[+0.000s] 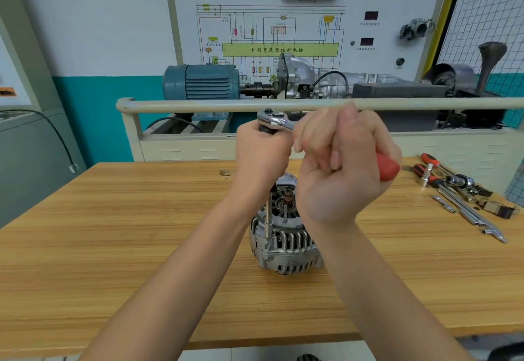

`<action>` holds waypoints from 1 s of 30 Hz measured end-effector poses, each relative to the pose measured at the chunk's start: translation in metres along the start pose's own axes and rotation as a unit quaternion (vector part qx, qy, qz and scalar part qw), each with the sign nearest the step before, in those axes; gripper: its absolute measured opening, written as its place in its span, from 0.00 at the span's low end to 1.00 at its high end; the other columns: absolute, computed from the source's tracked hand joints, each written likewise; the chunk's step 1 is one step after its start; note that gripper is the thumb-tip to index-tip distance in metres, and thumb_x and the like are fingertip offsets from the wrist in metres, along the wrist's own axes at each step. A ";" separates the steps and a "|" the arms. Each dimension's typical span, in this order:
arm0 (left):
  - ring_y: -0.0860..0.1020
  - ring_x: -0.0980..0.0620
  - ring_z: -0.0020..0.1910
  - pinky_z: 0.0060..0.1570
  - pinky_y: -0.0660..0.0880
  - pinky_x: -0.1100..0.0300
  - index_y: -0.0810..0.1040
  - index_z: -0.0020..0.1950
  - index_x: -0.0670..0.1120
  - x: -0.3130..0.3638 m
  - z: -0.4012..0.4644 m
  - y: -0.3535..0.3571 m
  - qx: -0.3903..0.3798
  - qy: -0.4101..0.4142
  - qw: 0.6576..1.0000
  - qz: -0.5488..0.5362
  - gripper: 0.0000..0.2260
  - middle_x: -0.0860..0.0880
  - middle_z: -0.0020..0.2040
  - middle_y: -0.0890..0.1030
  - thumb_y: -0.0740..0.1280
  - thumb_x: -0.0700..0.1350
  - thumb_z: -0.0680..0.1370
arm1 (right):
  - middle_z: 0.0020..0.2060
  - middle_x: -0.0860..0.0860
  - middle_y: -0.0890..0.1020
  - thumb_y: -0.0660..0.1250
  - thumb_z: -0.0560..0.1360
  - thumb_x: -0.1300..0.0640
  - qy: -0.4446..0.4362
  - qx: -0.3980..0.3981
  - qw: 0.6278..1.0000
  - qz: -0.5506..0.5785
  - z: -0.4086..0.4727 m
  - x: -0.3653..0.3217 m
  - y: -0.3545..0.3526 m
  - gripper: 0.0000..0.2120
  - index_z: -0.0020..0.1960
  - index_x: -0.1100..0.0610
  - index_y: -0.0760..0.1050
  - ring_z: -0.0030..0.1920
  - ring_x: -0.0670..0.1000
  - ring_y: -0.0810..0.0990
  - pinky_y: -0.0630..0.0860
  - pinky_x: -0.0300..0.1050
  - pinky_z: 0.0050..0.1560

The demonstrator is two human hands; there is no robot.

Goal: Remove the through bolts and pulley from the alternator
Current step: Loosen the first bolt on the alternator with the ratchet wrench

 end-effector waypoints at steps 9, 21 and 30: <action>0.65 0.51 0.20 0.24 0.65 0.63 0.70 0.26 0.47 0.006 0.000 -0.009 -0.186 0.027 0.982 -0.036 0.16 0.50 0.22 0.68 0.68 0.35 0.71 | 0.15 0.47 0.59 0.57 0.72 0.60 0.299 0.146 0.898 0.289 0.037 0.027 -0.043 0.22 0.19 0.55 0.60 0.17 0.46 0.58 0.59 0.37 0.22; 0.54 0.56 0.16 0.21 0.54 0.72 0.61 0.22 0.49 -0.001 -0.001 -0.001 -0.213 -0.073 0.972 -0.061 0.23 0.52 0.19 0.58 0.63 0.34 0.75 | 0.15 0.47 0.59 0.58 0.72 0.60 0.286 0.189 0.885 0.317 0.038 0.031 -0.048 0.22 0.19 0.55 0.60 0.17 0.46 0.57 0.58 0.37 0.20; 0.55 0.54 0.20 0.22 0.53 0.67 0.61 0.29 0.46 -0.001 -0.004 0.004 -0.033 -0.037 0.999 0.003 0.18 0.51 0.22 0.59 0.61 0.31 0.74 | 0.18 0.47 0.64 0.58 0.72 0.65 -0.003 0.038 0.999 0.029 0.002 0.000 -0.003 0.20 0.24 0.52 0.62 0.20 0.45 0.61 0.60 0.41 0.28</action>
Point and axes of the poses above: each hand's wrist, its own z-axis towards the middle knuckle, its own y-axis out of the palm, x = y × z, the point moved 3 cm from there along z, towards the middle knuckle
